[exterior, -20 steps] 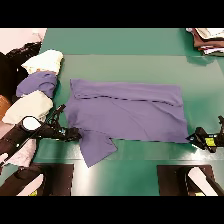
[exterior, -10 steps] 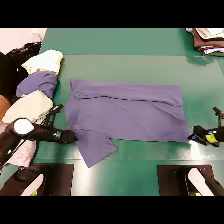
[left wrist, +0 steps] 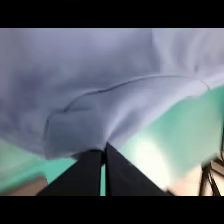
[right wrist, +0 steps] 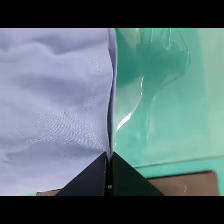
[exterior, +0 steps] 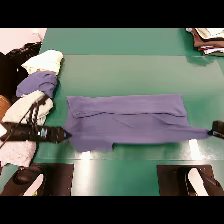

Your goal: Fold the shirts.

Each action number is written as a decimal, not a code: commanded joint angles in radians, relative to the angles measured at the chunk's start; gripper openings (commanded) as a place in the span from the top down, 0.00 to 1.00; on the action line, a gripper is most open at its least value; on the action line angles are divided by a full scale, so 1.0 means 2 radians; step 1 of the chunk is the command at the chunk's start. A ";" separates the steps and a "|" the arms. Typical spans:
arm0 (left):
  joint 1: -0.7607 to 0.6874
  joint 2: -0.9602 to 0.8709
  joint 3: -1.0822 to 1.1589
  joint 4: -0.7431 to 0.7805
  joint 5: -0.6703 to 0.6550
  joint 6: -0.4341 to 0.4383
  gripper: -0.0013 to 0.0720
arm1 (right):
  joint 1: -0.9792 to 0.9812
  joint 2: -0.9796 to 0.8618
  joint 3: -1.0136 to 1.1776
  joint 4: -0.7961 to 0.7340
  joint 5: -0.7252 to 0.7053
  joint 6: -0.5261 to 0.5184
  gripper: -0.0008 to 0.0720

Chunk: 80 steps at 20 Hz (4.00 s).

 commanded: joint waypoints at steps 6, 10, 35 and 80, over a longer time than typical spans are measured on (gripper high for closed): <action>0.002 -0.283 0.133 0.058 0.163 0.039 0.95 | 0.104 -0.251 0.154 0.000 -0.057 0.019 0.97; 0.002 -0.387 0.213 0.058 0.189 0.040 0.95 | 0.116 -0.352 0.234 0.062 -0.069 0.027 0.97; -0.016 -0.427 0.325 -0.017 0.114 0.073 0.95 | 0.044 -0.499 0.163 0.266 -0.075 -0.130 0.48; 0.076 -0.397 0.531 0.088 0.064 0.061 0.95 | 0.654 -0.548 0.533 0.430 -0.267 -0.165 0.17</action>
